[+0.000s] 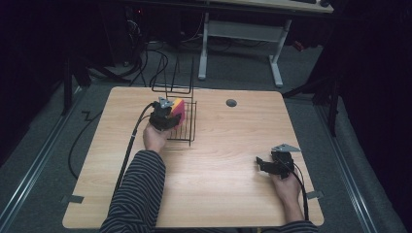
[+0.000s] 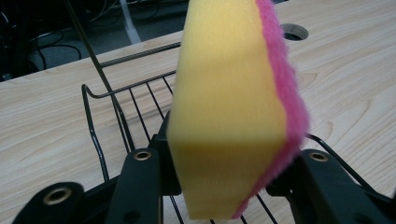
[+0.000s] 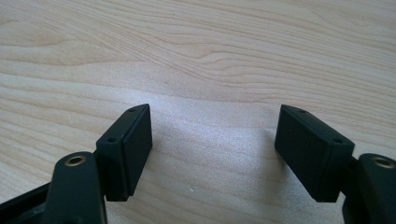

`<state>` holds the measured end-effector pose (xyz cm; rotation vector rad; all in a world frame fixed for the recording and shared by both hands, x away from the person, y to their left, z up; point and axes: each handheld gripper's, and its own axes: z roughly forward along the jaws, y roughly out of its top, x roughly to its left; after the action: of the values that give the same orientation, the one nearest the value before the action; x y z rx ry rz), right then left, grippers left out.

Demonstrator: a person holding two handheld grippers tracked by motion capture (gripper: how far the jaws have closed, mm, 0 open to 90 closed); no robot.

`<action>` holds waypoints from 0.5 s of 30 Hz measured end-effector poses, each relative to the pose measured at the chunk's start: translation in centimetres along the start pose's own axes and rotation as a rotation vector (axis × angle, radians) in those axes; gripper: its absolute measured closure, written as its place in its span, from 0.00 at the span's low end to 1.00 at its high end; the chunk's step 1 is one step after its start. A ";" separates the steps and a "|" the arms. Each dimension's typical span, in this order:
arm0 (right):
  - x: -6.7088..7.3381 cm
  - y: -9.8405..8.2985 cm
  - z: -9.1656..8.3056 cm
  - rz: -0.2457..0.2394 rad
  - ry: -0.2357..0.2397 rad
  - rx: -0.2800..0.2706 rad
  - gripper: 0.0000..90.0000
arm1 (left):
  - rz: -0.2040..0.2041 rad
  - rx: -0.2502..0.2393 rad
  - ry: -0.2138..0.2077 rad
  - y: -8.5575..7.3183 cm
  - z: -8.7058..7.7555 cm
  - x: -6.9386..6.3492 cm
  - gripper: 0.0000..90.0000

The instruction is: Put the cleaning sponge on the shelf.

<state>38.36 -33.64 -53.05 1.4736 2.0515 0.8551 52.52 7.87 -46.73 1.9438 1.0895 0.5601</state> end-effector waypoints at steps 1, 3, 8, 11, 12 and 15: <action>0.0 0.0 0.0 0.000 0.000 0.000 0.31 | -0.002 -0.001 -0.001 0.0 0.0 0.0 0.64; 0.0 0.0 0.0 0.001 0.000 0.000 0.31 | 0.000 -0.001 -0.001 0.0 0.1 -0.1 0.64; 0.0 0.0 0.0 0.000 0.000 0.000 0.31 | -0.006 0.002 -0.003 0.0 0.2 -0.1 0.59; 0.0 0.0 0.0 0.001 0.001 0.000 0.31 | -0.020 0.000 -0.002 0.0 0.1 -0.1 0.53; 0.0 0.0 0.0 0.001 0.001 0.000 0.31 | -0.020 0.000 -0.002 0.0 0.1 -0.1 0.50; 0.0 0.0 0.0 0.000 0.000 0.000 0.31 | -0.021 0.003 0.001 0.0 0.0 -0.1 0.43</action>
<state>38.36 -33.64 -53.05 1.4735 2.0516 0.8553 52.46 7.78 -46.72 1.9324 1.1104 0.5485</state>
